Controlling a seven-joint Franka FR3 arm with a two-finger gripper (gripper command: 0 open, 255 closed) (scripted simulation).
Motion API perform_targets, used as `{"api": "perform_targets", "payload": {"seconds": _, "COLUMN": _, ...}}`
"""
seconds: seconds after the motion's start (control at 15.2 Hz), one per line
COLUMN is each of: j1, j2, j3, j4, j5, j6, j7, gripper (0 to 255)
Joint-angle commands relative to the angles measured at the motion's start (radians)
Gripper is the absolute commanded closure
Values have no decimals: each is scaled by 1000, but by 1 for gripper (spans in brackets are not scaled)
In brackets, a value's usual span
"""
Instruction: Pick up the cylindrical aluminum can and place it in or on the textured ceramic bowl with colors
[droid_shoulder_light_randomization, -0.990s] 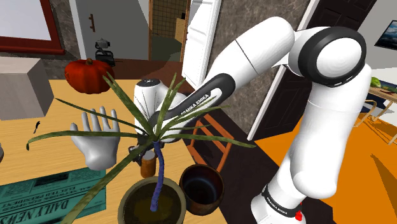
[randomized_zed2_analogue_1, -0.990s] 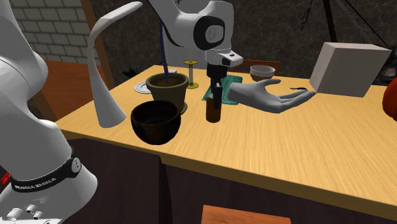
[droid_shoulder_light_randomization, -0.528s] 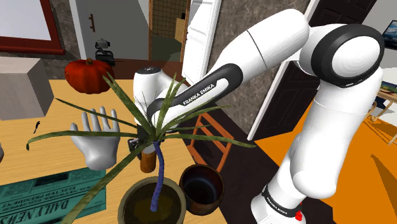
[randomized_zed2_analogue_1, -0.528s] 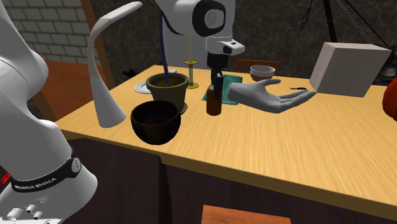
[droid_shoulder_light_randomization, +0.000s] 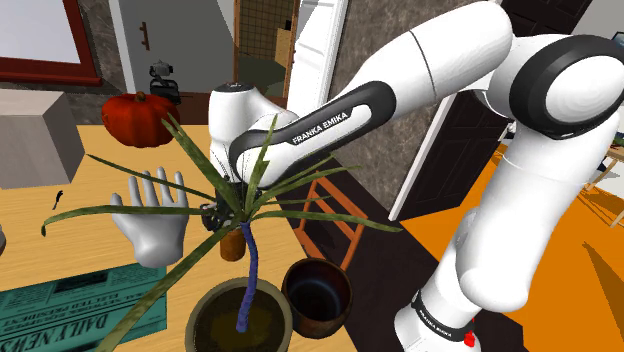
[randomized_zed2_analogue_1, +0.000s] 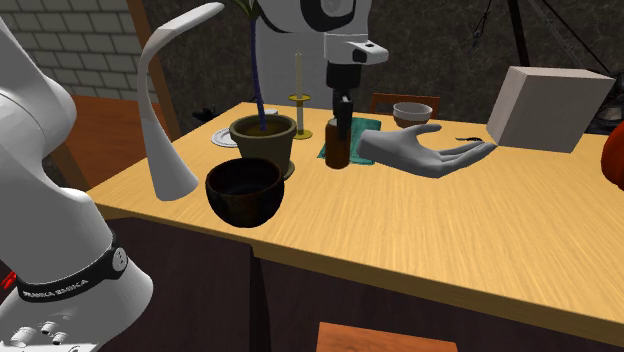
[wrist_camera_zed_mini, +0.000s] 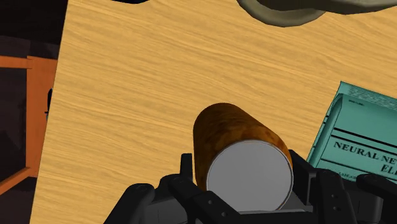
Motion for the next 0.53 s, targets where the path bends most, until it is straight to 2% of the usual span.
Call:
{"api": "perform_targets", "payload": {"seconds": 0.0, "j1": -1, "j2": -19, "j3": 2, "j4": 8, "j5": 9, "j6": -26, "j7": -5, "gripper": 255}}
{"api": "perform_targets", "payload": {"seconds": 0.46, "j1": -3, "j2": -67, "j3": 2, "j4": 54, "j5": 31, "j6": -116, "j7": -21, "gripper": 255}}
